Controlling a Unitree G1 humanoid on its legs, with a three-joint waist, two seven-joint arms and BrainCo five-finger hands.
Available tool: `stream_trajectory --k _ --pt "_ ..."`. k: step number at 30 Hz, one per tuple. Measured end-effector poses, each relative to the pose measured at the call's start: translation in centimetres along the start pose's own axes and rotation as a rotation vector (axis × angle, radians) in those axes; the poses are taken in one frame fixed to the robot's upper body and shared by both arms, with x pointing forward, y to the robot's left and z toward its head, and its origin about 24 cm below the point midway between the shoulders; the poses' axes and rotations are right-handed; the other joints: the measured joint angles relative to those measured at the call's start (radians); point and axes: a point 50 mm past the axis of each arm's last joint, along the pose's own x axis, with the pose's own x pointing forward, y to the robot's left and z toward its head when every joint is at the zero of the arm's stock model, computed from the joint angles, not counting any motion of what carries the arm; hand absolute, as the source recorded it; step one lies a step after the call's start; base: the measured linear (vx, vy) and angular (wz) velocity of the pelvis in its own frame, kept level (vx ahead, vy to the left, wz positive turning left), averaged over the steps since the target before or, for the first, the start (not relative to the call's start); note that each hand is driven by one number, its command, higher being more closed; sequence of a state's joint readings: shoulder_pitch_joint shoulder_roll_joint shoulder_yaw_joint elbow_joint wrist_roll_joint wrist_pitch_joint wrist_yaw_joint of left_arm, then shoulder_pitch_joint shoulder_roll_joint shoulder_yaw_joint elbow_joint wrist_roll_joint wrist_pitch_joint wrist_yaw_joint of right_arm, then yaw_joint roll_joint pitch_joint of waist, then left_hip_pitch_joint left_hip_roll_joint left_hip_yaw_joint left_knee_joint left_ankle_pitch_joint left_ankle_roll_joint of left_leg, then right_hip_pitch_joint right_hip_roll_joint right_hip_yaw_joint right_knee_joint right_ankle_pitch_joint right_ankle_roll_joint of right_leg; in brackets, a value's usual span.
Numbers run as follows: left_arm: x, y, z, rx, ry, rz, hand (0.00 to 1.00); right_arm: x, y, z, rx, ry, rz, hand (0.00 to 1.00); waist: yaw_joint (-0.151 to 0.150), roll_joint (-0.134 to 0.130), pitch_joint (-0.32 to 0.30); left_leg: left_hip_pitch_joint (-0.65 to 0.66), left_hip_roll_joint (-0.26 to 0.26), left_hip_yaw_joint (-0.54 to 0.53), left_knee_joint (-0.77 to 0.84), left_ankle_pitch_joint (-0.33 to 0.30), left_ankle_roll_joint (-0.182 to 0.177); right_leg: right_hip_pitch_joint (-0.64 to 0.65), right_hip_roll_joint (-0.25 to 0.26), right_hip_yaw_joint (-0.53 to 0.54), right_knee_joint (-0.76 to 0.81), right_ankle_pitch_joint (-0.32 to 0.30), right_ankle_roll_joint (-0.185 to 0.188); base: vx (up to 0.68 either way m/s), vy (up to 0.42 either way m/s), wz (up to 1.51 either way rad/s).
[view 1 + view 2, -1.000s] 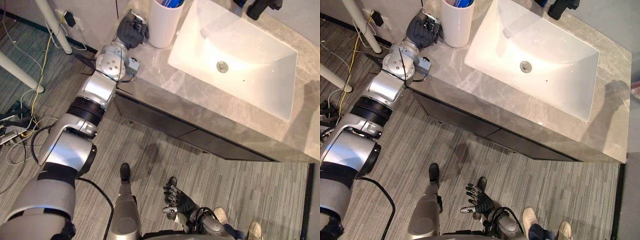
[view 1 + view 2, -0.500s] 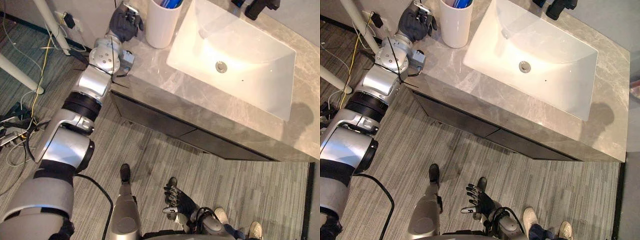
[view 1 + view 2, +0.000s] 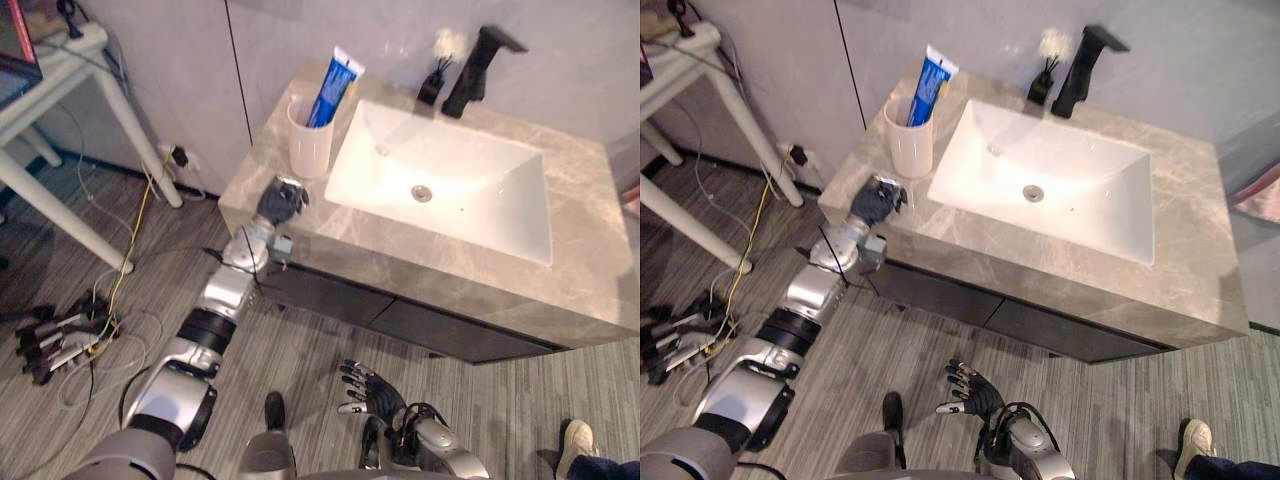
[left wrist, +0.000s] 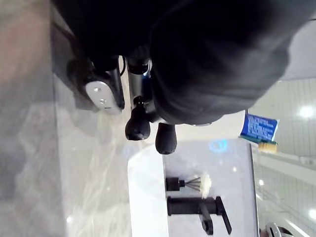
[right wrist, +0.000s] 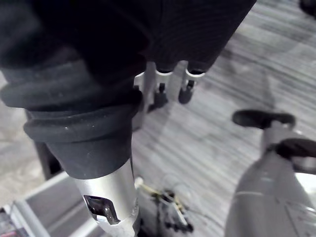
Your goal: Organize washtable
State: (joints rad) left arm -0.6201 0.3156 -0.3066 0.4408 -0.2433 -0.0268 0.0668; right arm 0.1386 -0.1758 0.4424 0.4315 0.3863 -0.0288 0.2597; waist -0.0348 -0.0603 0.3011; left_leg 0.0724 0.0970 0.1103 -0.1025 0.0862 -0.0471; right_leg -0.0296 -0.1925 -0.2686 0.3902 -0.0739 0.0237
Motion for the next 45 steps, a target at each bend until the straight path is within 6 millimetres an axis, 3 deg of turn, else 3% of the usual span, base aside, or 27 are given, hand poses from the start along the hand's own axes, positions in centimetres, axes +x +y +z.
stream_trajectory --k 2,5,6,8,9,10,11,12,13,15,16,17,20,21,22,24,29,36,39,43,45 --pt "-0.3 -0.8 -0.3 -0.011 -0.005 -0.017 1.00 0.1 0.0 0.2 0.006 0.000 0.002 0.00 0.002 -0.011 -0.011 -0.001 0.003 0.000 0.005 -0.007 0.001 -0.018 0.001 -0.002 -0.031 -0.052 -0.002 0.06 -0.035 -0.07" --pt "-1.1 -0.9 -0.7 -0.006 -0.015 -0.022 1.00 0.5 0.0 0.8 0.008 -0.017 -0.007 0.00 0.003 -0.004 -0.018 -0.002 0.023 0.006 0.005 -0.014 -0.008 -0.060 0.007 -0.024 -0.147 -0.045 0.001 0.07 -0.125 0.00" --pt "-1.4 -1.2 -0.9 -0.005 -0.012 -0.031 1.00 0.5 0.1 0.7 0.013 -0.013 -0.014 0.00 0.007 -0.025 -0.035 0.007 0.021 0.003 0.005 -0.019 -0.022 -0.062 0.001 -0.031 -0.174 -0.040 0.008 0.14 -0.238 0.28" --pt "-1.8 -1.7 -1.6 0.015 0.011 -0.056 1.00 0.2 -0.2 0.2 0.022 0.007 -0.031 0.00 0.005 -0.010 -0.051 0.014 0.036 -0.027 0.019 -0.034 -0.047 -0.062 0.006 -0.044 -0.138 -0.029 0.034 0.16 -0.244 0.38" --pt "-2.2 -2.5 -2.1 0.025 0.028 -0.095 1.00 -0.2 -0.6 -0.1 0.028 0.018 -0.055 0.00 0.007 0.019 -0.074 -0.013 0.071 -0.044 0.069 -0.057 -0.077 -0.054 0.025 -0.071 -0.136 -0.034 0.040 0.21 -0.278 0.40" --pt "-2.6 -3.0 -2.6 0.021 0.042 -0.116 1.00 -0.4 -1.0 -0.4 0.028 0.026 -0.077 0.00 0.010 0.051 -0.093 -0.052 0.111 -0.059 0.159 -0.092 -0.092 -0.031 0.056 -0.098 -0.153 -0.043 0.047 0.22 -0.253 0.31" --pt "-2.8 -3.0 -2.8 0.016 0.047 -0.117 1.00 -0.5 -1.2 -0.5 0.026 0.034 -0.083 0.00 0.015 0.057 -0.093 -0.087 0.124 -0.061 0.254 -0.119 -0.097 -0.016 0.071 -0.104 -0.158 -0.050 0.041 0.27 -0.307 0.20" --pt "-3.0 -3.1 -3.1 0.012 0.064 -0.122 1.00 -0.7 -1.6 -0.8 0.019 0.052 -0.095 0.00 0.023 0.065 -0.086 -0.194 0.173 -0.063 0.543 -0.156 -0.061 0.051 0.114 -0.114 -0.185 -0.064 0.019 0.25 -0.312 -0.02" --pt "-3.3 -3.1 -3.6 0.010 0.087 -0.126 1.00 -1.0 -1.8 -1.0 0.013 0.060 -0.099 0.00 0.035 0.072 -0.081 -0.228 0.203 -0.074 0.682 -0.155 -0.056 0.098 0.143 -0.112 -0.202 -0.063 0.005 0.25 -0.310 -0.12" --pt "-4.0 -3.0 -4.5 0.001 0.125 -0.125 1.00 -1.6 -2.3 -1.6 0.016 0.083 -0.119 0.00 0.056 0.073 -0.060 -0.256 0.211 -0.108 0.860 -0.188 -0.035 0.187 0.182 -0.093 -0.237 -0.087 -0.029 0.20 -0.151 -0.36" --pt "-4.3 -2.8 -4.7 0.005 0.134 -0.124 1.00 -1.8 -2.6 -1.7 0.004 0.090 -0.129 0.00 0.068 0.078 -0.059 -0.271 0.199 -0.104 0.891 -0.235 -0.044 0.220 0.199 -0.077 -0.267 -0.087 -0.034 0.22 -0.073 -0.43" --pt "-4.3 -2.6 -4.7 0.011 0.137 -0.123 1.00 -1.8 -2.7 -1.6 0.000 0.090 -0.131 0.00 0.076 0.079 -0.059 -0.277 0.192 -0.092 0.870 -0.252 -0.052 0.229 0.206 -0.069 -0.284 -0.082 -0.037 0.24 -0.009 -0.49" --pt "-4.2 -1.9 -3.7 0.043 0.098 -0.123 1.00 -1.5 -2.4 -1.6 0.010 0.086 -0.120 0.00 0.093 0.075 -0.057 -0.286 0.111 -0.053 0.568 -0.247 -0.054 0.245 0.211 -0.060 -0.329 -0.062 -0.028 0.28 0.063 -0.21" --pt "-4.2 -2.0 -3.2 0.044 0.078 -0.129 1.00 -1.7 -2.2 -2.1 0.023 0.099 -0.119 0.00 0.106 0.085 -0.061 -0.271 0.081 -0.071 0.436 -0.120 -0.042 0.234 0.225 -0.050 -0.329 -0.062 -0.025 0.26 0.086 -0.20" --pt "-4.2 -1.9 -2.7 0.062 0.056 -0.152 1.00 -1.4 -1.5 -2.6 0.056 0.115 -0.112 0.00 0.113 0.057 -0.067 -0.261 0.068 -0.057 0.410 -0.115 -0.043 0.228 0.208 -0.033 -0.338 -0.056 -0.013 0.26 0.087 -0.11" --pt "-4.2 -2.1 -2.0 0.062 0.028 -0.166 1.00 -1.1 -0.6 -3.1 0.088 0.134 -0.099 0.00 0.103 0.043 -0.073 -0.230 0.041 -0.054 0.338 -0.092 -0.028 0.225 0.181 -0.029 -0.336 -0.054 -0.011 0.23 0.079 0.13" --pt "-4.3 -1.7 -1.8 0.079 0.019 -0.162 1.00 -1.4 -0.3 -4.2 0.104 0.173 -0.099 0.00 0.104 0.054 -0.094 -0.134 0.006 -0.031 0.130 0.000 -0.018 0.215 0.149 -0.028 -0.329 -0.042 0.007 0.14 0.047 0.02" --pt "-4.9 -1.2 -2.6 0.091 0.047 -0.155 1.00 -0.9 -0.5 -3.8 0.095 0.169 -0.100 0.00 0.103 0.063 -0.119 -0.100 0.008 -0.031 0.009 0.078 -0.018 0.191 0.156 -0.031 -0.322 -0.043 0.009 -0.05 -0.015 0.00" --pt "-5.5 -0.8 -3.3 0.105 0.074 -0.153 1.00 -0.6 -0.8 -3.1 0.074 0.150 -0.098 0.00 0.104 0.056 -0.129 -0.104 -0.008 -0.027 0.000 0.082 -0.014 0.181 0.138 -0.031 -0.323 -0.074 0.032 -0.15 0.011 -0.07" --pt "-7.4 -1.6 -4.9 0.084 0.130 -0.199 1.00 -0.6 -1.3 -3.2 0.052 0.158 -0.109 0.00 0.103 0.082 -0.158 -0.109 -0.013 -0.037 -0.001 0.084 -0.012 0.175 0.134 -0.037 -0.321 -0.100 0.037 -0.15 0.018 0.08" --pt "-7.9 -2.1 -4.7 0.077 0.120 -0.220 1.00 -0.8 -1.5 -3.4 0.049 0.168 -0.114 0.00 0.105 0.084 -0.163 -0.117 -0.014 -0.047 -0.001 0.084 -0.012 0.175 0.136 -0.048 -0.325 -0.100 0.038 -0.07 0.007 0.17"
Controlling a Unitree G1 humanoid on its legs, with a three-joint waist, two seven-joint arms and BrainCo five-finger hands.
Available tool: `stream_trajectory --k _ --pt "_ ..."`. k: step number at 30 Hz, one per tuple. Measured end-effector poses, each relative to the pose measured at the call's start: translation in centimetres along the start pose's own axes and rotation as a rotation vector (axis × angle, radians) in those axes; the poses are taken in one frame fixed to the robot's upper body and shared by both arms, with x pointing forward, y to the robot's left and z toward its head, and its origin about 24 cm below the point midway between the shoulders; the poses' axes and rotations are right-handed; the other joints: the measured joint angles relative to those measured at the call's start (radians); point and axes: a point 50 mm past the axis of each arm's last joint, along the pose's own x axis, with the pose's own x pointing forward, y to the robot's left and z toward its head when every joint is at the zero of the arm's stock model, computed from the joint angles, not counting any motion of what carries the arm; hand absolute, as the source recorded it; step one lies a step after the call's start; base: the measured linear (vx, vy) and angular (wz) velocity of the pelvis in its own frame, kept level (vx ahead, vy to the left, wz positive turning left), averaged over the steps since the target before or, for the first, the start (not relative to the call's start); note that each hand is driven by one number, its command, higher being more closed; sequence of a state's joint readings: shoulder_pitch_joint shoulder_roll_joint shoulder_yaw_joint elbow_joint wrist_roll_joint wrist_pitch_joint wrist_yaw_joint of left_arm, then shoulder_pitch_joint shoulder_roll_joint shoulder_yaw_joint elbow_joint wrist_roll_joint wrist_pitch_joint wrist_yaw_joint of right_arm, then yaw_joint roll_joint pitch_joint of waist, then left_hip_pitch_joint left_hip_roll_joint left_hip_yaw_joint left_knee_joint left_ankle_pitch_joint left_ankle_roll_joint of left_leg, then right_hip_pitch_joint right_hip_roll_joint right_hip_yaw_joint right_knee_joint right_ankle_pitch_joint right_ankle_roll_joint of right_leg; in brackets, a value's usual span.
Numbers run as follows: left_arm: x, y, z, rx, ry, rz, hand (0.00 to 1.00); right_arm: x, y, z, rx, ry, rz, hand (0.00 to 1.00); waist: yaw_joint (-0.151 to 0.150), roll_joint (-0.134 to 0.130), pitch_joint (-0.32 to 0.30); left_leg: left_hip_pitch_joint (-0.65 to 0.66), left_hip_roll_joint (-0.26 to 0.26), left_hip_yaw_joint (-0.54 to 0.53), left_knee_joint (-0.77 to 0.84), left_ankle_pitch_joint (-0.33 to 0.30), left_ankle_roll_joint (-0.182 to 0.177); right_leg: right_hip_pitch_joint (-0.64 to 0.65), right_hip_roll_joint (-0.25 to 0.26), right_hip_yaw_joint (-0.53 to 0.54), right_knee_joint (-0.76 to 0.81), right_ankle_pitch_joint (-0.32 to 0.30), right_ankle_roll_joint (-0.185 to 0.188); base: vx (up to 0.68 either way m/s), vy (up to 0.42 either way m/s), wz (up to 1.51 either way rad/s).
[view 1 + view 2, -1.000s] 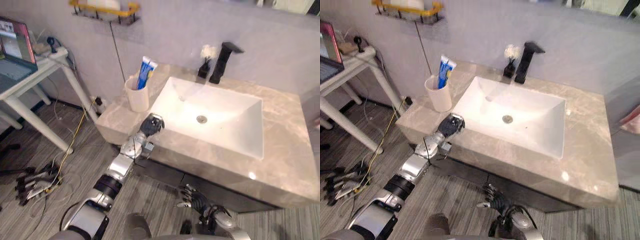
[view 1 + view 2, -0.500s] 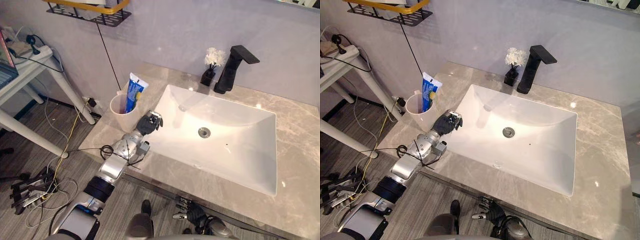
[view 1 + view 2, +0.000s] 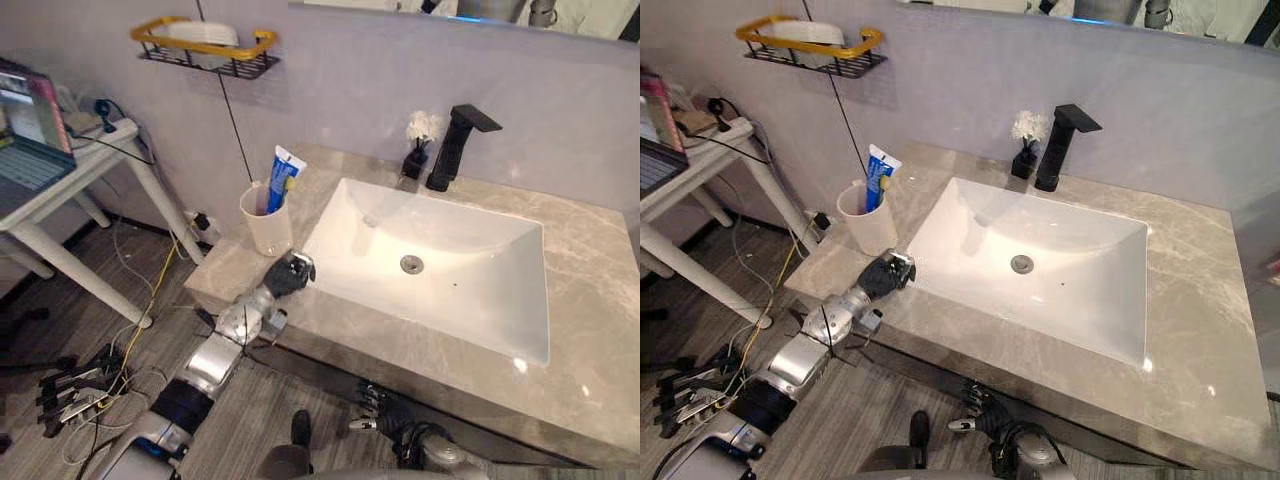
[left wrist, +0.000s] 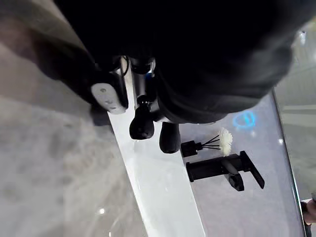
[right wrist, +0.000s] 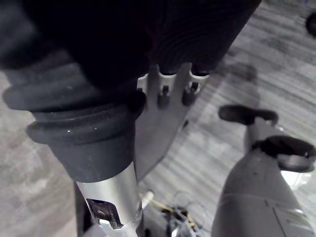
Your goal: Organize washtable
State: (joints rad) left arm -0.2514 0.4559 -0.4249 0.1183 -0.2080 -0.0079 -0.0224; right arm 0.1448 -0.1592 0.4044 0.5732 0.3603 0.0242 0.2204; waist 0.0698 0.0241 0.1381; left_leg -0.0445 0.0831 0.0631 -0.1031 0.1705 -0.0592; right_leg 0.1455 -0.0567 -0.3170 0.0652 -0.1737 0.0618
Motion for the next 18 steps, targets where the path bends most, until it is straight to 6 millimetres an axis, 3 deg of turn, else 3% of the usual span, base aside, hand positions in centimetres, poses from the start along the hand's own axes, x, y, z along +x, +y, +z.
stream_trajectory --k 5,9,18 --pt "-2.4 -0.6 0.3 0.000 -0.020 -0.056 1.00 -0.1 -0.1 -0.1 -0.006 0.005 -0.003 0.00 0.002 -0.012 -0.015 -0.028 -0.009 -0.007 0.000 0.012 0.004 -0.015 -0.003 -0.002 -0.020 0.018 0.015 0.02 0.004 0.06" --pt "-2.9 -0.5 0.6 -0.002 -0.032 -0.060 1.00 0.0 -0.2 0.1 -0.022 0.006 -0.004 0.00 0.003 -0.013 -0.017 -0.030 -0.020 -0.002 0.000 0.017 0.009 -0.011 -0.012 0.006 -0.033 0.037 0.017 0.09 -0.001 -0.06" --pt "-2.7 2.8 1.3 -0.056 -0.067 0.186 1.00 0.0 -0.7 -0.4 -0.038 0.037 -0.016 0.00 0.001 -0.006 -0.021 -0.024 -0.015 0.008 0.000 0.017 0.009 -0.008 -0.004 0.018 -0.032 0.042 0.009 0.01 -0.012 -0.04"
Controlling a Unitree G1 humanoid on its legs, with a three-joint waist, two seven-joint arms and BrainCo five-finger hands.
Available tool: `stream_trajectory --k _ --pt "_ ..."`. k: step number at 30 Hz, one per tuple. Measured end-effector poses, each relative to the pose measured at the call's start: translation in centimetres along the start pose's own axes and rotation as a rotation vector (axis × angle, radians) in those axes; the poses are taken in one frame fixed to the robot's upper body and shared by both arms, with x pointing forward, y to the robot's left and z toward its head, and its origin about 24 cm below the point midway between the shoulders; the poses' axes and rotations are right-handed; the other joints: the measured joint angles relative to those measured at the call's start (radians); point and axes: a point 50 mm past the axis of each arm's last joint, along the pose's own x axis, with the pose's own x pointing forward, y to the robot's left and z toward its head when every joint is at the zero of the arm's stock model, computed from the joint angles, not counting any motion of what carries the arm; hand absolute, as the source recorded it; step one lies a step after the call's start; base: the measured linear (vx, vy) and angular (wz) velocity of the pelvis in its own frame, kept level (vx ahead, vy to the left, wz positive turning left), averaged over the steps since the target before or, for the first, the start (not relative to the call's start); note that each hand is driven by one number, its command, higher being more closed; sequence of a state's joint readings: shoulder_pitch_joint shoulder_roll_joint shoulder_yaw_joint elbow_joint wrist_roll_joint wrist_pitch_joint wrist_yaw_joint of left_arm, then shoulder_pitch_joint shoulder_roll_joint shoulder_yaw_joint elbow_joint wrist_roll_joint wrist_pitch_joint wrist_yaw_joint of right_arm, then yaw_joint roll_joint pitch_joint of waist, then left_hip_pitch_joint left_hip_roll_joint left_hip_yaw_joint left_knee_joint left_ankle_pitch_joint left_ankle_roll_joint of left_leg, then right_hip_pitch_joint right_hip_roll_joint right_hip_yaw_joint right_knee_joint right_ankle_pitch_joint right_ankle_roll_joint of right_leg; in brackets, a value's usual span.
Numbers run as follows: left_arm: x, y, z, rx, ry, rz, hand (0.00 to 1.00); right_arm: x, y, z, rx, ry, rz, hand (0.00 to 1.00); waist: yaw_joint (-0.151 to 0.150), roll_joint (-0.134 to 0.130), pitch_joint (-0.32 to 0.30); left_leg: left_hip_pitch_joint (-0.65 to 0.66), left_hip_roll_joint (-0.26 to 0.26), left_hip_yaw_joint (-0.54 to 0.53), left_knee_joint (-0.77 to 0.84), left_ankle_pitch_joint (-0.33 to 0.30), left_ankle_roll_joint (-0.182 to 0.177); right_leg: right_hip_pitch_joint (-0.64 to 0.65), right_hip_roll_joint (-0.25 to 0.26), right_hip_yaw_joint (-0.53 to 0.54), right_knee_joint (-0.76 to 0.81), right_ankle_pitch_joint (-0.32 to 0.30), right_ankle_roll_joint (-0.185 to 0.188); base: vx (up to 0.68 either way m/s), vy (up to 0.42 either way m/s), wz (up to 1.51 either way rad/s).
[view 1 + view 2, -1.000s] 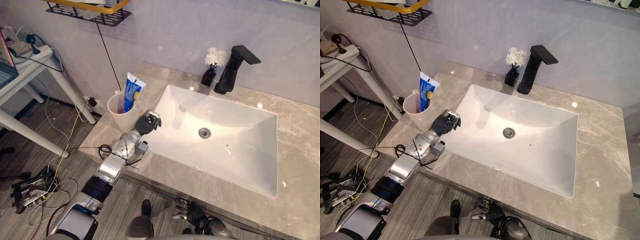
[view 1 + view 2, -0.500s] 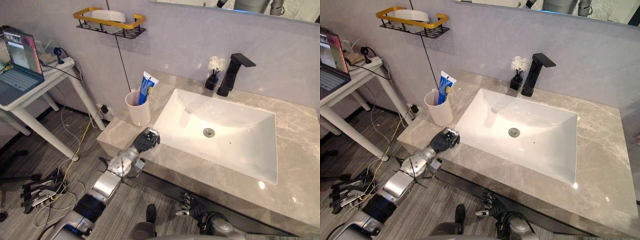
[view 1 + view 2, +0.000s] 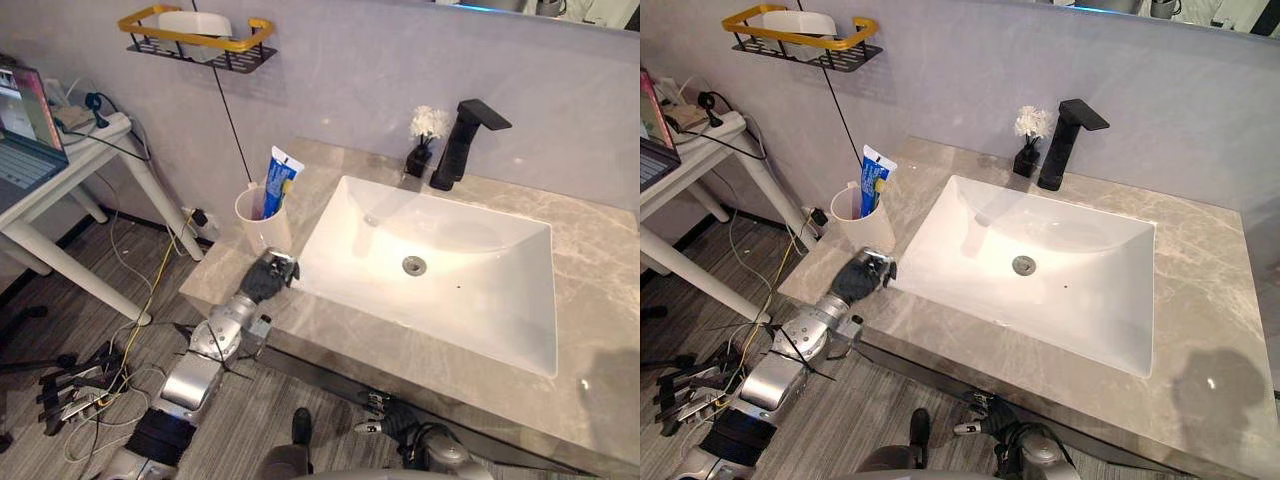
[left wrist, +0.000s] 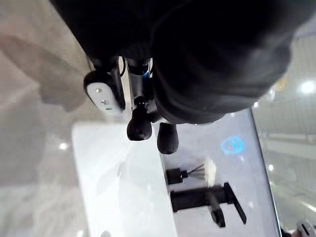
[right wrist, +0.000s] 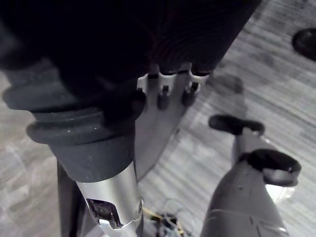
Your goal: Organize washtable
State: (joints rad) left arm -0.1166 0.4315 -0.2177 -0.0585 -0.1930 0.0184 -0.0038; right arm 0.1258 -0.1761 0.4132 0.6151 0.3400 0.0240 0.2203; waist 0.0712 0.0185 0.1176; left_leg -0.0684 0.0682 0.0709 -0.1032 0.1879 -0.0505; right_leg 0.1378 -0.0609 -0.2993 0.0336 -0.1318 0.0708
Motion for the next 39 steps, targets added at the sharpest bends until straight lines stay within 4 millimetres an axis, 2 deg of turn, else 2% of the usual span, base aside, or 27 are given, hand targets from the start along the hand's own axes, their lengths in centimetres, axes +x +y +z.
stream_trajectory --k 4,7,13,16,22,34,39 --pt "0.4 1.2 -0.8 0.016 0.035 0.075 1.00 0.0 0.0 0.0 -0.010 0.001 -0.001 0.00 0.000 0.003 0.000 0.019 0.003 -0.003 -0.001 -0.005 -0.005 0.014 0.003 -0.002 -0.002 -0.009 -0.014 -0.07 -0.013 0.03" --pt "0.4 1.3 -1.0 0.020 0.040 0.096 1.00 0.1 0.2 0.0 -0.012 0.001 0.002 0.00 0.001 0.002 0.000 0.019 0.004 -0.006 -0.001 -0.006 -0.003 0.015 0.004 -0.003 -0.003 -0.010 -0.014 -0.05 -0.008 0.03" --pt "0.1 1.8 -2.8 0.014 0.116 0.118 1.00 0.2 0.3 0.3 -0.013 -0.008 0.002 0.00 0.002 -0.016 0.004 0.019 -0.004 -0.005 0.000 -0.007 -0.002 0.015 -0.010 -0.004 -0.003 -0.011 0.005 0.02 0.000 0.00" --pt "0.1 1.8 -2.7 0.014 0.109 0.121 1.00 0.4 0.5 0.4 -0.015 -0.011 0.008 0.00 0.005 -0.033 0.003 0.018 -0.014 -0.005 0.000 -0.011 0.004 0.016 -0.017 -0.004 -0.003 -0.010 0.009 0.06 -0.006 0.01" --pt "0.5 1.8 -2.6 0.005 0.103 0.123 1.00 0.5 0.8 0.3 -0.011 -0.007 0.015 0.00 0.025 -0.037 0.006 0.020 -0.017 0.003 -0.001 -0.012 0.010 0.017 -0.023 -0.002 -0.003 -0.009 0.013 0.03 -0.012 -0.03" --pt "1.5 1.8 -2.0 0.008 0.070 0.123 1.00 0.8 0.9 1.0 -0.026 -0.023 0.023 0.00 0.024 -0.067 0.027 0.027 -0.020 0.009 -0.001 -0.017 0.009 0.017 -0.028 0.002 -0.002 -0.010 0.015 0.00 -0.001 0.00" --pt "1.9 1.8 -1.7 0.012 0.058 0.118 1.00 0.9 1.0 1.2 -0.029 -0.029 0.025 0.00 0.026 -0.072 0.035 0.026 -0.020 0.010 -0.001 -0.017 0.009 0.016 -0.028 0.004 -0.002 -0.010 0.015 0.00 0.000 0.00"
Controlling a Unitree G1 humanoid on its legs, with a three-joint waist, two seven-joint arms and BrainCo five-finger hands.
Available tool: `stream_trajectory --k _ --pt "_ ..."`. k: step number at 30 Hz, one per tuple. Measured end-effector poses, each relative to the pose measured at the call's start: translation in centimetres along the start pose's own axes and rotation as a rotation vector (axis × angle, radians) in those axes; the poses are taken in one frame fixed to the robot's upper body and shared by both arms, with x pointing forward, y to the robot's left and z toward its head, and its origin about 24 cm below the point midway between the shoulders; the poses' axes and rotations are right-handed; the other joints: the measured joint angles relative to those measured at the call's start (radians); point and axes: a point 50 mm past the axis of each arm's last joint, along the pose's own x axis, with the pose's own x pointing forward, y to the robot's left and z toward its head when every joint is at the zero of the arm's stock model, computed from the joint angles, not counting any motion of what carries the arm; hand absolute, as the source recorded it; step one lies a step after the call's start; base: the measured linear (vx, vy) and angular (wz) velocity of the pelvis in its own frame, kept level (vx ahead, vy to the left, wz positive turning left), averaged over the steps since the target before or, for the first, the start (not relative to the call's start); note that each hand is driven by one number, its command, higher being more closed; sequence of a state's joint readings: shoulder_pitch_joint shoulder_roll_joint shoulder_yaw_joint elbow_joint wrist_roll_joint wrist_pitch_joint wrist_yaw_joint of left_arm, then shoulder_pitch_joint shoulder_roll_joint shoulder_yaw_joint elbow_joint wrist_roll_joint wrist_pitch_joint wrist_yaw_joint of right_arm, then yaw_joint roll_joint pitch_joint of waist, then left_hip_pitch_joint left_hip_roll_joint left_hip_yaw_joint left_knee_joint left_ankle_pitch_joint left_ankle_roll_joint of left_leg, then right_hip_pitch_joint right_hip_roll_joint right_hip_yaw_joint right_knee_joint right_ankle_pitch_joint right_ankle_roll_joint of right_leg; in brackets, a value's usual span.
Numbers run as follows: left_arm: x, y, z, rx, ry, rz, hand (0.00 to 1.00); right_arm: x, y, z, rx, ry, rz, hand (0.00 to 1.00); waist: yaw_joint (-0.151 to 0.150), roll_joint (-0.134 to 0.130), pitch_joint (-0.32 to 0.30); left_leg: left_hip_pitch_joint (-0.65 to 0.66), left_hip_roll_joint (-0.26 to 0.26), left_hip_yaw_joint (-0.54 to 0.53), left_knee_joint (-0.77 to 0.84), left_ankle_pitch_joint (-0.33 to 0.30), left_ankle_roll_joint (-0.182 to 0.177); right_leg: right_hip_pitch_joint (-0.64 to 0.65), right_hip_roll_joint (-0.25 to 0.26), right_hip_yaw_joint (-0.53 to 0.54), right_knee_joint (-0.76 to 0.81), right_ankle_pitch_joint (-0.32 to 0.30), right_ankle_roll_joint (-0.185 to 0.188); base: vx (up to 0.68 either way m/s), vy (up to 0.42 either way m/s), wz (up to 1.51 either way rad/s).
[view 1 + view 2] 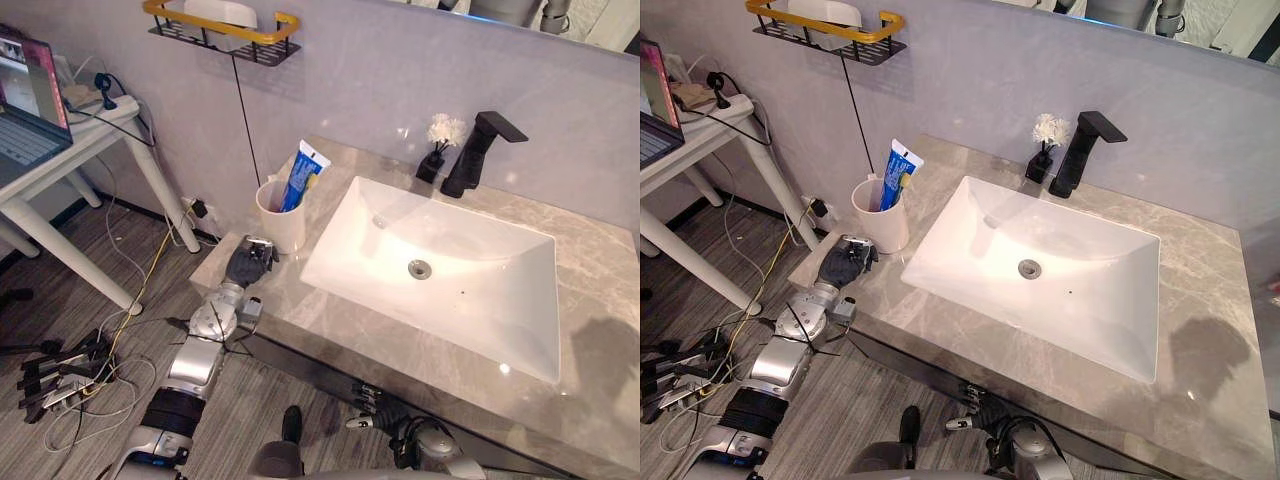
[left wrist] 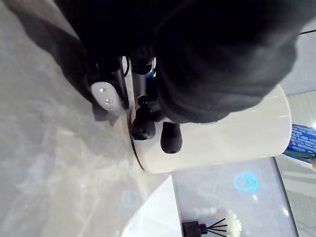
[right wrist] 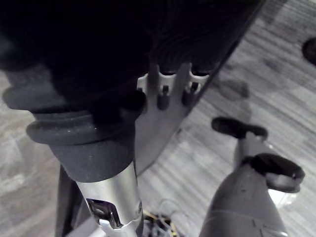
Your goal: Organize washtable
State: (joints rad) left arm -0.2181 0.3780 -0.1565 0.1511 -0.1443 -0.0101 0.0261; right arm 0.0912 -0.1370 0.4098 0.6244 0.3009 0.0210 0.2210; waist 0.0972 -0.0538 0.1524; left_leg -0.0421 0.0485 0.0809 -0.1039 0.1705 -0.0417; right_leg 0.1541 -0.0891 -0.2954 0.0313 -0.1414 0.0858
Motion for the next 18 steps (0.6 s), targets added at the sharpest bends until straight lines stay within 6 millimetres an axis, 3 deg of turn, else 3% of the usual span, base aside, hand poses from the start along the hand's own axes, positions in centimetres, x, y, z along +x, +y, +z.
stream_trajectory --k 18 --pt "2.4 0.9 3.2 0.077 -0.093 0.004 1.00 0.3 0.3 1.1 -0.043 -0.038 0.018 0.00 0.001 -0.016 0.056 -0.015 0.008 0.031 0.000 0.003 0.004 -0.030 0.004 0.035 -0.002 0.014 -0.001 0.00 -0.004 -0.05"
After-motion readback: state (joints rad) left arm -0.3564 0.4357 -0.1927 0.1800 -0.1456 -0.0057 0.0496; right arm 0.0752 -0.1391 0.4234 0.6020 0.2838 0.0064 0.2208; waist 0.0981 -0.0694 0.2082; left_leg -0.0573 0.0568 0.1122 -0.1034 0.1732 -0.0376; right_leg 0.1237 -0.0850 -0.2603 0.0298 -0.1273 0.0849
